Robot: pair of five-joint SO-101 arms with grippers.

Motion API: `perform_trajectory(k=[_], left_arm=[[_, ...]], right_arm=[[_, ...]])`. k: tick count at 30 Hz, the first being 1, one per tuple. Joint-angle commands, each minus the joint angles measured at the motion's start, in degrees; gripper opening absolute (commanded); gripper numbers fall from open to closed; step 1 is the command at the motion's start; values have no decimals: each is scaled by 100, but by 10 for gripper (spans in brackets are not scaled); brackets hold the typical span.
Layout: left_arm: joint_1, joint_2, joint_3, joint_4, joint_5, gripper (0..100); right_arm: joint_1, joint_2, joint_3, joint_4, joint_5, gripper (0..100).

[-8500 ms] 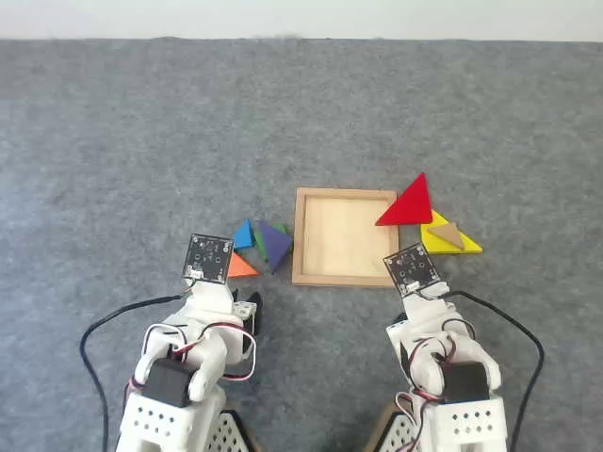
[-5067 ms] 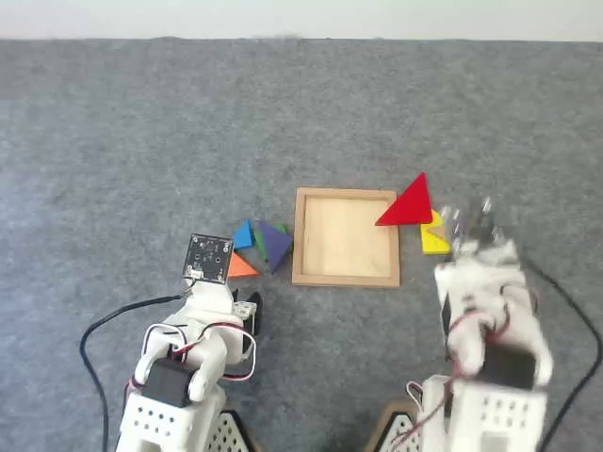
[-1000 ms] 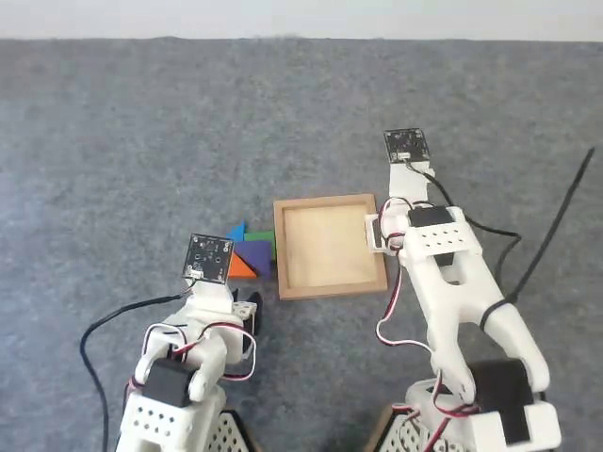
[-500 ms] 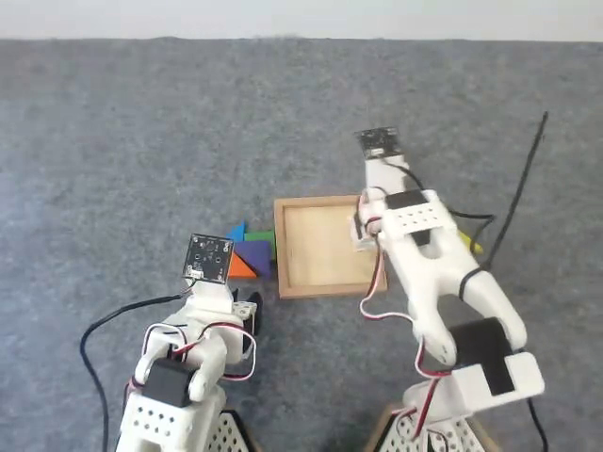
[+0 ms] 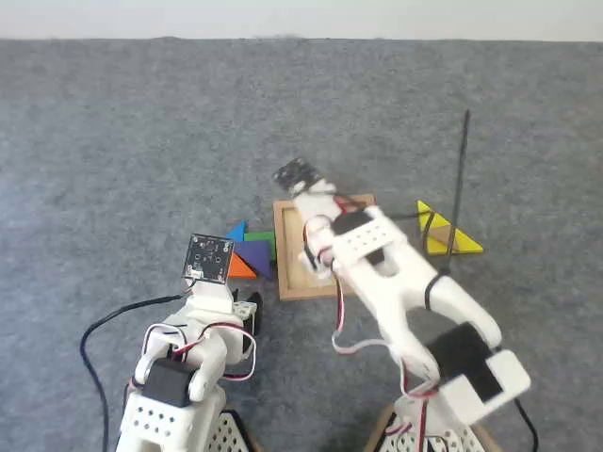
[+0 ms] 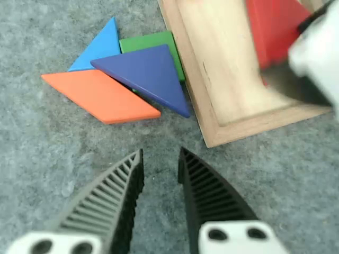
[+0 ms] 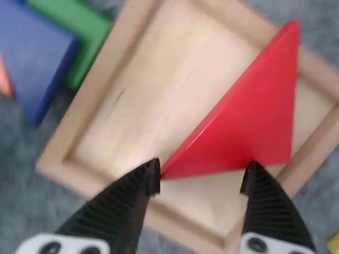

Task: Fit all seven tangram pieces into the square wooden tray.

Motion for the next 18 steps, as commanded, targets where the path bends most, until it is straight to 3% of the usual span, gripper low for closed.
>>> perform_trajectory(k=[1, 4, 11, 18], left_arm=[[9, -97, -66, 9, 35, 105], [9, -97, -66, 9, 35, 105], [9, -97, -66, 9, 35, 105], [9, -97, -66, 9, 35, 105]], right_arm=[[-549, -708, 554, -92, 237, 250], [-549, -1622, 826, -75, 237, 250], [259, -3855, 1618, -119, 53, 251], [963, -3055, 1565, -321, -141, 249]])
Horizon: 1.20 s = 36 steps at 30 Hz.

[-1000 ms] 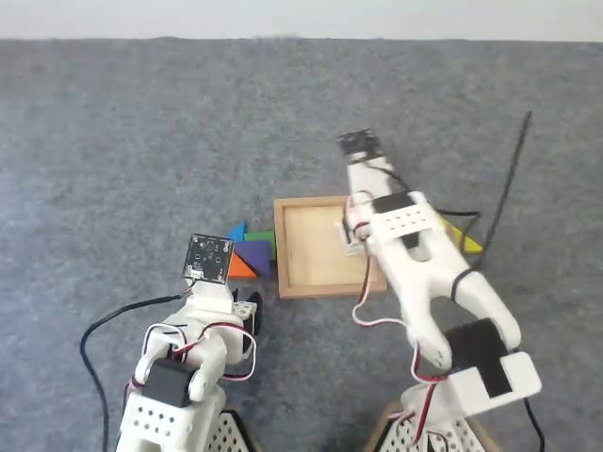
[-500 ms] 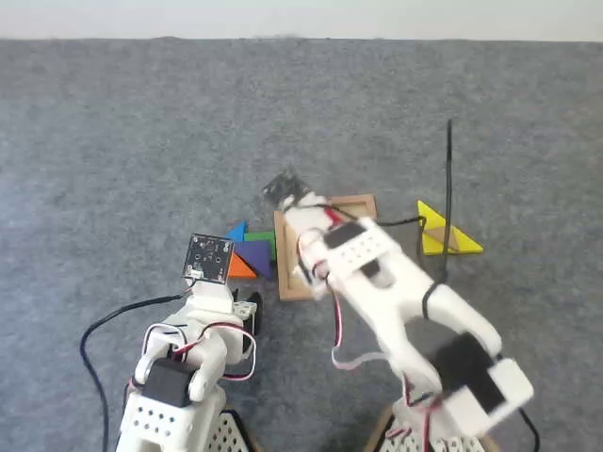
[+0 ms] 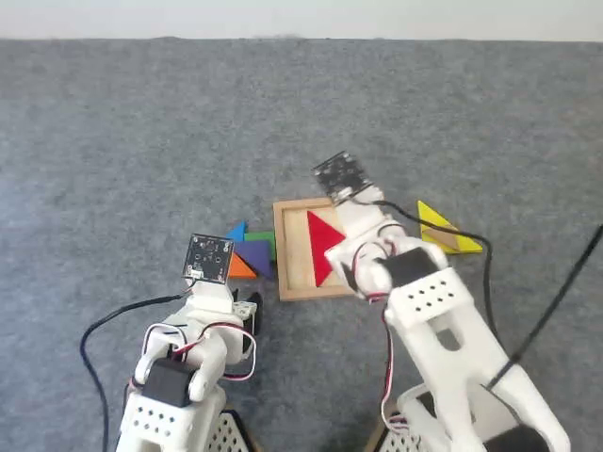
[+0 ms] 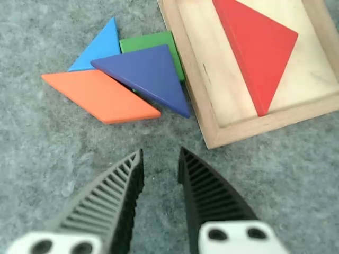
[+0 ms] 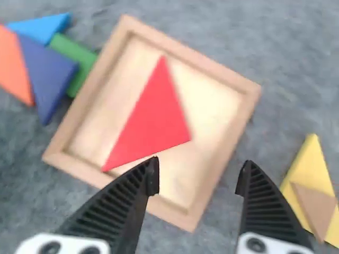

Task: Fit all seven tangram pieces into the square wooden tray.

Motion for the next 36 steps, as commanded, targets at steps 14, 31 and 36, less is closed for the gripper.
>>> perform_trajectory(k=[14, 31, 36], left_arm=[[9, -97, -66, 9, 35, 105], [9, -97, -66, 9, 35, 105], [9, -97, -66, 9, 35, 105]], right_arm=[[321, 3407, -1767, -198, -70, 249], [-716, 3415, -1767, -242, -53, 249], [-549, 3477, -1767, -251, -62, 249]])
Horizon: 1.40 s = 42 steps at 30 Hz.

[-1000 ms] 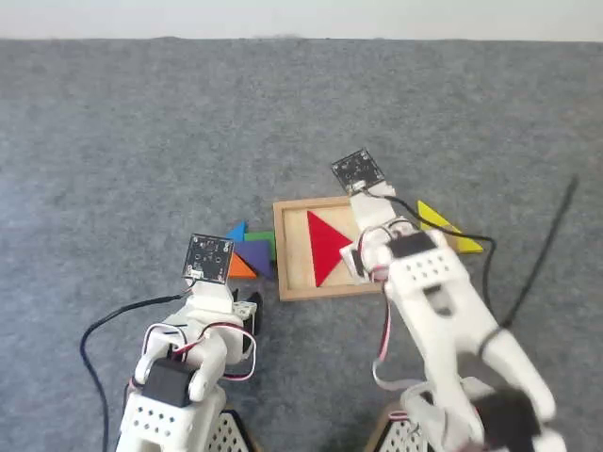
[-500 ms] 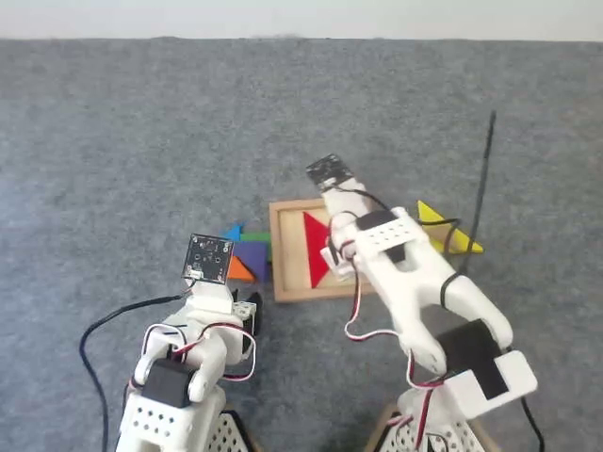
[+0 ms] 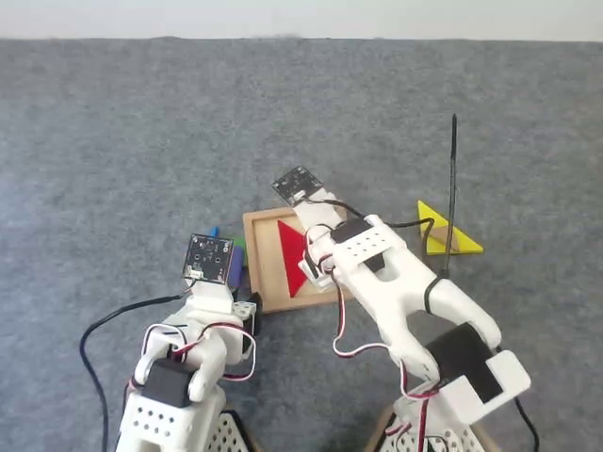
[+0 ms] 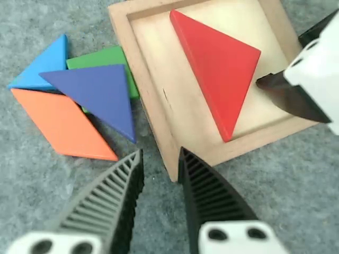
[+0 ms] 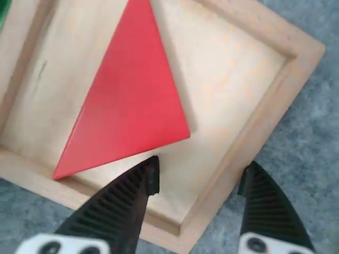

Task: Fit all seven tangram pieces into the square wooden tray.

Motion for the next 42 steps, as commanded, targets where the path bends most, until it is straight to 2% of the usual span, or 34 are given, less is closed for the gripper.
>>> perform_trajectory(k=[1, 7, 15, 19, 26, 29, 32, 38, 42], left_arm=[[9, -97, -66, 9, 35, 105], [9, -97, -66, 9, 35, 105], [9, -97, -66, 9, 35, 105], [9, -97, -66, 9, 35, 105], [9, -97, -66, 9, 35, 105], [9, -97, -66, 9, 35, 105], [9, -97, -66, 9, 35, 105], [9, -97, -66, 9, 35, 105], [9, -97, -66, 9, 35, 105]], right_arm=[[303, 48, -308, -110, -26, 249], [1666, 40, -316, -75, -44, 249], [2220, -13, -352, 154, -62, 249], [2466, -40, -404, 338, -387, 249], [2079, -681, -378, -31, -686, 249], [1640, -716, -378, -163, -695, 249], [1253, -523, -334, -75, -695, 249], [1226, 84, -404, -57, -554, 249], [892, 180, -527, -48, -484, 249]])
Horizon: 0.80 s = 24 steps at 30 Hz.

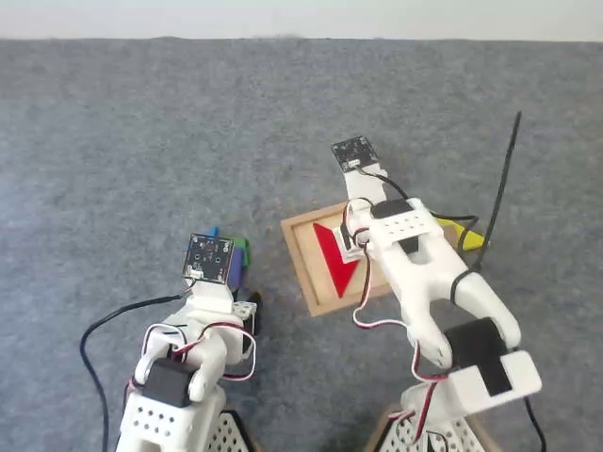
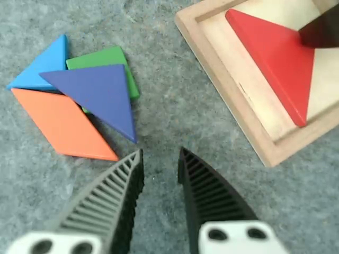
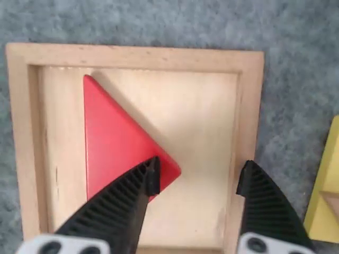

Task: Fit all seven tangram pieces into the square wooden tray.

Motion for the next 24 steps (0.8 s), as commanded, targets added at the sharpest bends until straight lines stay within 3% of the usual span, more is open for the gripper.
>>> perform_trajectory(k=[1, 6, 11, 18, 24], left_arm=[[9, -97, -66, 9, 35, 105], [9, -97, -66, 9, 35, 105], [9, -97, -66, 9, 35, 105], [9, -97, -66, 9, 35, 105], [9, -97, -66, 9, 35, 105]], right_arm=[[-444, 66, -229, 4, 123, 249], [-1059, -40, -202, 215, 316, 249], [-1209, -224, -193, 268, 316, 249], [75, -1059, -185, 321, 316, 249], [1138, -884, -220, 189, 448, 249]])
